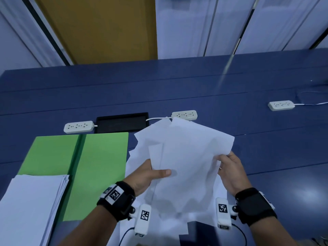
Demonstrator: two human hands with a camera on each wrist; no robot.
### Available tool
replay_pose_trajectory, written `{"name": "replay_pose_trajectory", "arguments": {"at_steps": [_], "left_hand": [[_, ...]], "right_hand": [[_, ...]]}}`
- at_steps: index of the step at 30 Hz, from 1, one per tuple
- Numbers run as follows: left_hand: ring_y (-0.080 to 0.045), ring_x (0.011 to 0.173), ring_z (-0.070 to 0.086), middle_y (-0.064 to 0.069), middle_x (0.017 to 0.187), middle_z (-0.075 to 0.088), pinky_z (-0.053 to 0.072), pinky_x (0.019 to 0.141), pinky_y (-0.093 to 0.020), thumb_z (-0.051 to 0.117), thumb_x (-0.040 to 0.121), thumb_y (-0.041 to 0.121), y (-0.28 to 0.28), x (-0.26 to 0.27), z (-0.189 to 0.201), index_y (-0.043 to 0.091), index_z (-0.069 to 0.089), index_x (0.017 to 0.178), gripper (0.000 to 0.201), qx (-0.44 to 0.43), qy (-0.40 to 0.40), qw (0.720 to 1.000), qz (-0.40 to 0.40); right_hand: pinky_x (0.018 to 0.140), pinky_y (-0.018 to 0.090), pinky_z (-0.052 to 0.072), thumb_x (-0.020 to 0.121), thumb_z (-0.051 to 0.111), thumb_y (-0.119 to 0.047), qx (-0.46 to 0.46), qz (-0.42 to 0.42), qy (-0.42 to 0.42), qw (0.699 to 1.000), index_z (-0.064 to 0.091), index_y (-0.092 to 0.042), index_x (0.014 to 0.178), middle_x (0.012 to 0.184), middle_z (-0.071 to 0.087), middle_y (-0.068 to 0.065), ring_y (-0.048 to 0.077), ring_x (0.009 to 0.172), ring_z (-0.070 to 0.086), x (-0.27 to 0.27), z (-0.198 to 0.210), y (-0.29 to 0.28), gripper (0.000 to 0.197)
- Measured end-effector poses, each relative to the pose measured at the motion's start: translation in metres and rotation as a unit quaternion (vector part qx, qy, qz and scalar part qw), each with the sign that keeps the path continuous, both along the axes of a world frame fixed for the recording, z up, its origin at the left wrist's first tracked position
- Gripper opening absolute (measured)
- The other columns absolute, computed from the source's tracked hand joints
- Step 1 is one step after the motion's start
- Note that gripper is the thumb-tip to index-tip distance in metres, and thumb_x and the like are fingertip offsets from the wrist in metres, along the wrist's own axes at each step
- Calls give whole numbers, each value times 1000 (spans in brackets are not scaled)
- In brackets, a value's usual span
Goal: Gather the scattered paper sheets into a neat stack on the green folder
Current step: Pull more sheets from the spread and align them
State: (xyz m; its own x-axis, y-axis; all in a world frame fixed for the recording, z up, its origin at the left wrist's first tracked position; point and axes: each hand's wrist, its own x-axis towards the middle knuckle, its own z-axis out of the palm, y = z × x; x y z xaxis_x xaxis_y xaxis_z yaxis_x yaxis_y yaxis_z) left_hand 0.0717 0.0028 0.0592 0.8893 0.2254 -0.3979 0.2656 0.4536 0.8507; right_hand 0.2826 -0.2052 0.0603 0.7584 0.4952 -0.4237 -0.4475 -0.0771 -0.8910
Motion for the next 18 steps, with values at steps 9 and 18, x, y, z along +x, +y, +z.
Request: {"name": "replay_pose_trajectory", "arguments": {"at_steps": [9, 18], "left_hand": [[-25, 113, 72, -6, 121, 76, 53, 101, -44, 74, 95, 13, 5, 19, 3, 9, 68, 126, 32, 129, 18, 984, 119], [-14, 114, 71, 5, 121, 76, 56, 96, -28, 68, 100, 22, 15, 26, 38, 20, 67, 127, 28, 200, 13, 980, 1]], "right_hand": [[99, 54, 55, 103, 59, -1, 0, 114, -60, 992, 65, -17, 135, 129, 75, 9, 33, 119, 71, -5, 23, -2, 37], [110, 60, 48, 105, 58, -6, 3, 117, -123, 985, 70, -15, 129, 129, 75, 8, 31, 122, 69, -7, 27, -8, 28]]}}
